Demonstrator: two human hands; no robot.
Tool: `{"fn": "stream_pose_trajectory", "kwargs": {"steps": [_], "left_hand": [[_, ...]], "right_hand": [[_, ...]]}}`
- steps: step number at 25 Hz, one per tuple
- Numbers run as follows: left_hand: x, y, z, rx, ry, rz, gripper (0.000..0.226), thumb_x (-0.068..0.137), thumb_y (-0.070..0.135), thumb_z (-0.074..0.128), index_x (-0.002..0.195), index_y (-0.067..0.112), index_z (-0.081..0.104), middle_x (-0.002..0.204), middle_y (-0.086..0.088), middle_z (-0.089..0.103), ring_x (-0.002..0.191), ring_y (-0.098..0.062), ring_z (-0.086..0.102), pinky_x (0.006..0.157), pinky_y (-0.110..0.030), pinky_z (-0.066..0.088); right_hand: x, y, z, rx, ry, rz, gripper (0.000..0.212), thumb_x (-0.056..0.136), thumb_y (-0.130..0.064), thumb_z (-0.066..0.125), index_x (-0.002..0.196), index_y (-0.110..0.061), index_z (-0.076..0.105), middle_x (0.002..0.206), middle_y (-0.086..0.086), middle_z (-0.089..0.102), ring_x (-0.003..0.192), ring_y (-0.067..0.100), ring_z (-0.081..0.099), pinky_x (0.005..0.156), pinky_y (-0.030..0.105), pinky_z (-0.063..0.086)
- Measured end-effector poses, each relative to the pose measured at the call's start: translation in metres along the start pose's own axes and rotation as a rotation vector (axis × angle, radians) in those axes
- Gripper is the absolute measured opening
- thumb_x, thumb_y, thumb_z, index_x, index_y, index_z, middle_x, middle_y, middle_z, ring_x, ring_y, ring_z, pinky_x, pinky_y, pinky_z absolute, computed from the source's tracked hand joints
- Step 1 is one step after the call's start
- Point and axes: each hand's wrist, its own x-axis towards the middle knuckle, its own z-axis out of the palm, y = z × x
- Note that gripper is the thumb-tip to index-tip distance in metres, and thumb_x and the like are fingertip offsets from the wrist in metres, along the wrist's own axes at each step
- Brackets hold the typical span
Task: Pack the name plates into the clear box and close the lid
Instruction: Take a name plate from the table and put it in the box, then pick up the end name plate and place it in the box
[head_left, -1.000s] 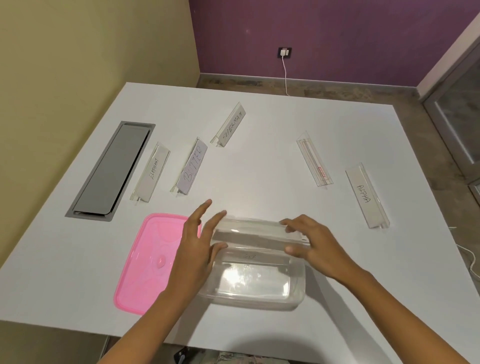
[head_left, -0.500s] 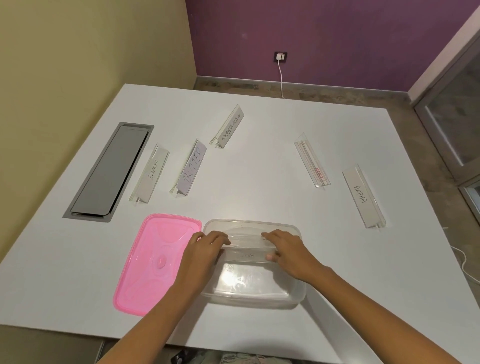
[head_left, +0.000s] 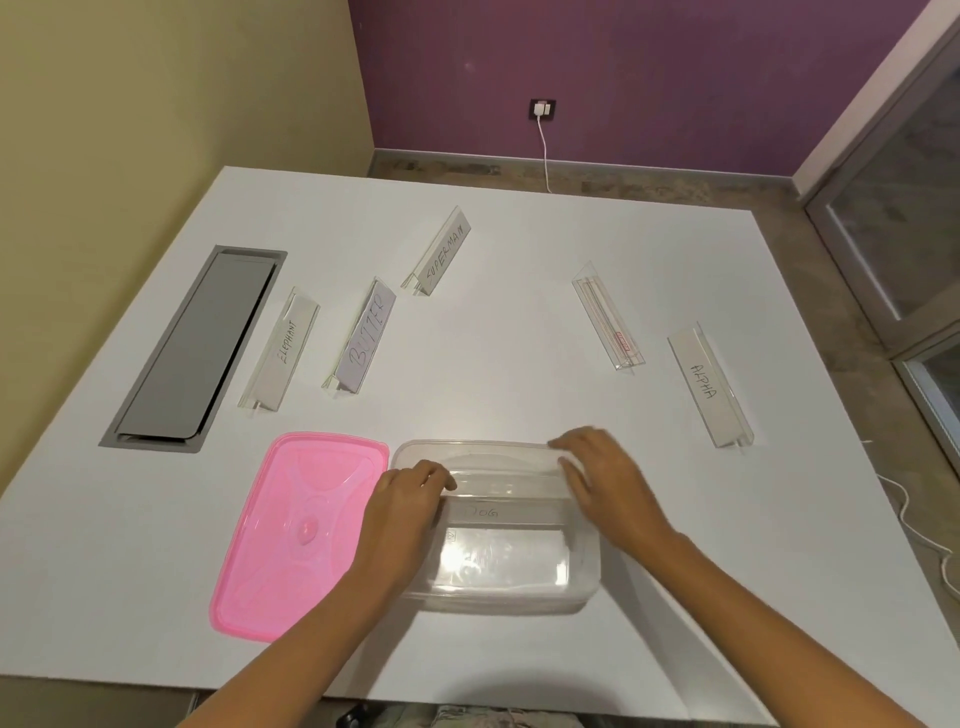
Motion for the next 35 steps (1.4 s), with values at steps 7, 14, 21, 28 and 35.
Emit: {"fn": "stream_pose_trajectory", "kwargs": {"steps": [7,14,21,28,35], "left_hand": [[0.011,0.007,0.011,-0.068,-0.134,0.005,0.032,0.087,0.008,0.06,0.118,0.016,0.061,0.123,0.001,0.063,0.108,-0.022,0.06,0.082,-0.034,0.052],[0.013,0.005,0.013,-0.059,-0.142,-0.005,0.032,0.087,0.008,0.06,0.117,0.019,0.061,0.119,0.004,0.064,0.106,-0.021,0.06,0.078,-0.033,0.052],[0.013,0.006,0.014,-0.06,-0.157,-0.03,0.033,0.086,0.007,0.058,0.117,0.02,0.061,0.121,0.006,0.062,0.107,-0.018,0.058,0.081,-0.032,0.051],[0.015,0.007,0.016,-0.031,-0.165,-0.032,0.03,0.087,0.009,0.058,0.115,0.019,0.061,0.121,0.006,0.062,0.107,-0.018,0.059,0.08,-0.032,0.052],[0.014,0.01,0.018,-0.009,-0.163,-0.033,0.029,0.087,0.01,0.058,0.115,0.016,0.061,0.121,0.003,0.062,0.104,-0.021,0.06,0.076,-0.037,0.054]], "right_hand": [[0.048,0.115,-0.053,-0.057,0.268,0.622,0.035,0.084,0.012,0.048,0.117,0.004,0.058,0.114,0.027,0.06,0.108,0.039,0.056,0.093,0.035,0.043],[0.049,0.177,-0.049,-0.169,0.021,1.044,0.044,0.082,0.003,0.061,0.122,0.009,0.042,0.126,0.028,0.047,0.116,0.044,0.049,0.092,0.05,0.047],[0.044,0.198,-0.032,-0.153,-0.098,1.149,0.072,0.069,-0.004,0.077,0.124,-0.001,0.032,0.123,0.024,0.046,0.114,0.042,0.047,0.086,0.047,0.047],[0.047,0.202,-0.022,-0.168,-0.165,1.303,0.085,0.064,-0.029,0.084,0.123,-0.002,0.029,0.121,0.022,0.045,0.113,0.036,0.045,0.091,0.041,0.041],[0.039,0.196,-0.022,-0.08,-0.157,1.309,0.079,0.066,-0.019,0.083,0.123,-0.002,0.031,0.125,0.024,0.038,0.111,0.037,0.048,0.089,0.041,0.044]]}}
